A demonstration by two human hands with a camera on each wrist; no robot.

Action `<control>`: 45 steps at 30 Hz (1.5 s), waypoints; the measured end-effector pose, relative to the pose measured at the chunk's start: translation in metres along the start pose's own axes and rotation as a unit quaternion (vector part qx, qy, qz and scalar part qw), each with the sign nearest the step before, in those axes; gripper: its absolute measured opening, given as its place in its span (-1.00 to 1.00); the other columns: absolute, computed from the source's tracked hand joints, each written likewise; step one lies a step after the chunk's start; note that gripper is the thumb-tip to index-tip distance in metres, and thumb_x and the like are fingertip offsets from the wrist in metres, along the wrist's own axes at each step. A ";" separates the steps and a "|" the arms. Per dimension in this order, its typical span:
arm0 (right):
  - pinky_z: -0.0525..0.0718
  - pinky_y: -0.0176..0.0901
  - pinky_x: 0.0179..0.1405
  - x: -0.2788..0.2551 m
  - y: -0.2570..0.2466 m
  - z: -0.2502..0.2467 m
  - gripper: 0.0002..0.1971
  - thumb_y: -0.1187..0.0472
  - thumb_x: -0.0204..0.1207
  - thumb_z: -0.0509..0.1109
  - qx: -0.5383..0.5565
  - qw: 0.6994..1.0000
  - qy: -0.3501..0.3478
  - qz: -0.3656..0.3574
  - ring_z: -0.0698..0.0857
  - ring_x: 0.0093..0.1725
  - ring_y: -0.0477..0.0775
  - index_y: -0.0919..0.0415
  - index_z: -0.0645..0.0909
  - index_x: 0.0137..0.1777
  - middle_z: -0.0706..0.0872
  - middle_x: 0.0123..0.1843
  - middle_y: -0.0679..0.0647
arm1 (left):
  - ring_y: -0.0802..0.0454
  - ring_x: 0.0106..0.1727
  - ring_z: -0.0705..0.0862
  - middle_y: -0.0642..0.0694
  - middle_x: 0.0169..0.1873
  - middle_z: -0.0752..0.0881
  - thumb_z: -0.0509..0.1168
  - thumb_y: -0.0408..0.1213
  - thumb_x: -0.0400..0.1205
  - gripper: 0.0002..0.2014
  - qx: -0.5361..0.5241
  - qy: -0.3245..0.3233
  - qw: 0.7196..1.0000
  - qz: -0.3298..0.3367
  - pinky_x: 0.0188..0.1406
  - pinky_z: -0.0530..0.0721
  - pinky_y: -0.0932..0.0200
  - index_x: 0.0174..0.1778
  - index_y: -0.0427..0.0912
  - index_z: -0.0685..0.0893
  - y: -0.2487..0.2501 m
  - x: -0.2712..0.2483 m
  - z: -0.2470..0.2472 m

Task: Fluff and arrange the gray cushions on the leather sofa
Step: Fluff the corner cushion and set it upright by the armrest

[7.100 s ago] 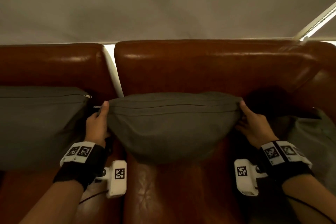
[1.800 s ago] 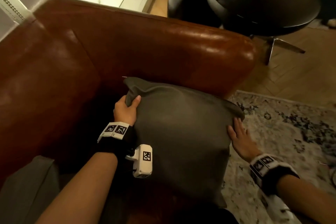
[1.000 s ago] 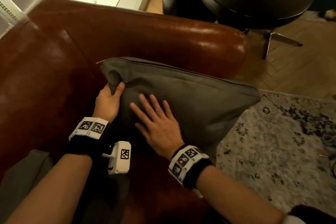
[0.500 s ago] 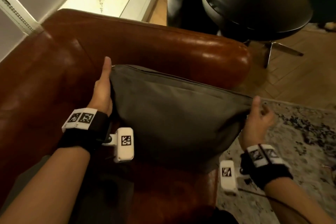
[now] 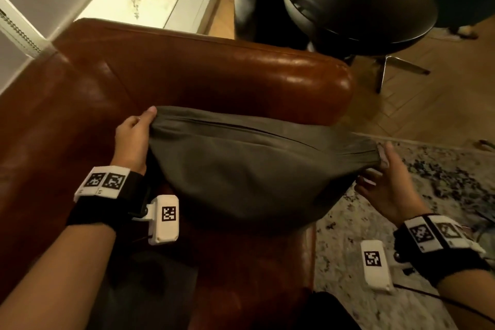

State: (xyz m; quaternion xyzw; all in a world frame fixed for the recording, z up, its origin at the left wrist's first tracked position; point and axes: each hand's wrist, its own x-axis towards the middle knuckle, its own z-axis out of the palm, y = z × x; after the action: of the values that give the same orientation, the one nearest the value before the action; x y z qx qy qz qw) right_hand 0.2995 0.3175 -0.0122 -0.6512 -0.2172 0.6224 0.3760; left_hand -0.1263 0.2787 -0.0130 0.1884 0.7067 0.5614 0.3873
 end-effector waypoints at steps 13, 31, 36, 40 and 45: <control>0.67 0.15 -0.18 0.002 -0.022 -0.011 -0.59 -0.01 0.73 0.14 -0.338 0.919 0.130 -0.152 0.67 -0.27 0.20 0.37 0.61 0.01 0.63 -0.14 0.44 | -0.11 -0.21 0.64 -0.20 -0.35 0.68 0.35 0.27 0.47 -0.46 0.168 0.003 0.984 0.061 -0.11 0.57 -0.07 -0.40 -0.23 0.64 -0.011 -0.008 -0.020; -0.15 0.00 0.65 -0.023 0.055 0.118 -0.47 -0.03 0.76 -0.17 -0.664 0.600 -0.122 -0.430 0.02 0.72 -0.02 -0.01 0.00 0.73 0.03 0.75 -0.06 | -0.12 0.11 0.75 -0.16 -0.02 0.77 0.34 -0.05 0.66 -0.82 0.063 -0.010 0.998 0.027 0.25 0.69 -0.12 -0.09 -0.09 0.72 -0.020 -0.024 -0.019; -0.38 0.02 0.57 0.004 0.029 0.000 -0.45 -0.14 0.74 -0.21 -0.692 0.666 -0.001 -0.280 -0.27 0.70 -0.02 -0.13 -0.18 0.70 -0.24 0.73 -0.13 | -0.14 0.08 0.73 -0.11 -0.10 0.76 0.30 0.08 0.65 -0.74 0.092 0.004 0.994 0.063 0.21 0.67 -0.16 -0.20 -0.01 0.68 -0.018 -0.031 -0.004; 0.48 0.22 0.44 0.016 0.028 -0.017 -0.39 -0.26 0.63 0.19 -0.327 0.909 0.152 -0.212 0.54 0.42 0.31 0.22 0.47 0.45 0.56 0.44 0.28 | -0.07 0.04 0.68 -0.13 -0.05 0.72 0.18 0.36 0.54 -0.53 0.106 0.043 0.992 0.051 0.25 0.61 -0.18 -0.28 -0.01 0.60 -0.016 -0.044 0.001; 0.58 0.10 -0.25 -0.015 -0.007 -0.018 -0.50 -0.10 0.66 0.28 -0.269 0.915 0.120 -0.277 0.58 -0.27 0.23 0.43 0.55 -0.15 0.61 -0.26 0.30 | -0.07 -0.07 0.67 -0.15 -0.21 0.70 0.33 0.12 0.60 -0.64 0.146 0.086 0.979 0.115 0.08 0.65 -0.16 -0.29 -0.11 0.61 -0.011 -0.046 -0.016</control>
State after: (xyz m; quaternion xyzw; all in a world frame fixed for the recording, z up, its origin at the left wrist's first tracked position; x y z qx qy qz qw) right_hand 0.3161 0.3060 0.0018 -0.7113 -0.5014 0.3289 0.3667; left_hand -0.1074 0.2332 -0.0065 0.2740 0.7853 0.5070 0.2263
